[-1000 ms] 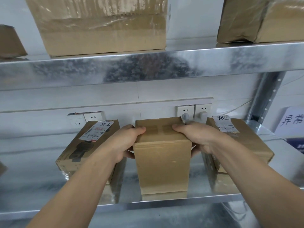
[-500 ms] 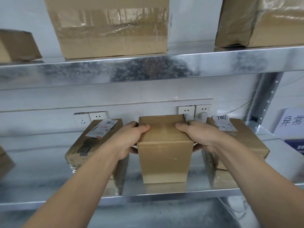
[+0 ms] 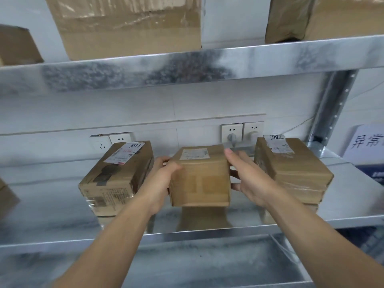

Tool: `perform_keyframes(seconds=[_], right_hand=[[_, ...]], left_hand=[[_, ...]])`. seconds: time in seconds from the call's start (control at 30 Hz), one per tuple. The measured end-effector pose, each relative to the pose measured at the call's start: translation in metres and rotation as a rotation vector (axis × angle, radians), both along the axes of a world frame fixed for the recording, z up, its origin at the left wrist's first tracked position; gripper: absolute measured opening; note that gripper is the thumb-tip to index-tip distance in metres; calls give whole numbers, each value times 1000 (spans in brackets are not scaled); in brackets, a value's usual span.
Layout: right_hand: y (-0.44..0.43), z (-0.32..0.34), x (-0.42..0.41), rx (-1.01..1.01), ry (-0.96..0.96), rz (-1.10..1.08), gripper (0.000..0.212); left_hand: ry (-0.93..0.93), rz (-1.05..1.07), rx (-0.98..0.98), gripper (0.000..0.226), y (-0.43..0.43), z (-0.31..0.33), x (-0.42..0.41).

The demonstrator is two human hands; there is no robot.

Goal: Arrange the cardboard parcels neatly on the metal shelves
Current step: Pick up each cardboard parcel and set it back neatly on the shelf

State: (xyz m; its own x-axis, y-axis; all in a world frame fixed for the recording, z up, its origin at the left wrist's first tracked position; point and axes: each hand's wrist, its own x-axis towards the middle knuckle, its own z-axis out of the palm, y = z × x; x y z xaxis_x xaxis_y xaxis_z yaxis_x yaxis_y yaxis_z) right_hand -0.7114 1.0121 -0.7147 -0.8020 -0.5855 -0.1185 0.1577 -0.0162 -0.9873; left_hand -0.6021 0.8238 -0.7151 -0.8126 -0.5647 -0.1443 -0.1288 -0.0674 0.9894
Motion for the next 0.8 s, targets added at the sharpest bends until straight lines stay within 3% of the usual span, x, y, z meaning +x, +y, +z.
perform_keyframes(seconds=[0.03, 0.13, 0.2, 0.3, 0.43, 0.57, 0.7, 0.8], right_hand=[[0, -7, 0, -18, -11, 2, 70], [-3, -26, 0, 38, 25, -28, 63], [-5, -40, -1, 69, 44, -67, 61], [-8, -50, 0, 69, 85, -80, 36], [-9, -55, -7, 128, 190, -60, 53], [-9, -55, -12, 177, 240, 18, 57], [-13, -60, -15, 208, 279, 41, 57], [-13, -58, -16, 224, 250, 75, 57]], left_hand=[[13, 34, 35, 17, 1, -6, 0], [2, 89, 79, 33, 9, -25, -3], [-4, 133, 53, 32, 15, -36, -7], [11, 198, 13, 18, 24, -43, -16], [-13, 180, -36, 46, 25, -48, -23], [-48, 166, -135, 20, 24, -51, -22], [-48, 139, -226, 20, 31, -41, -18], [-96, 39, -341, 39, 37, -27, -3]])
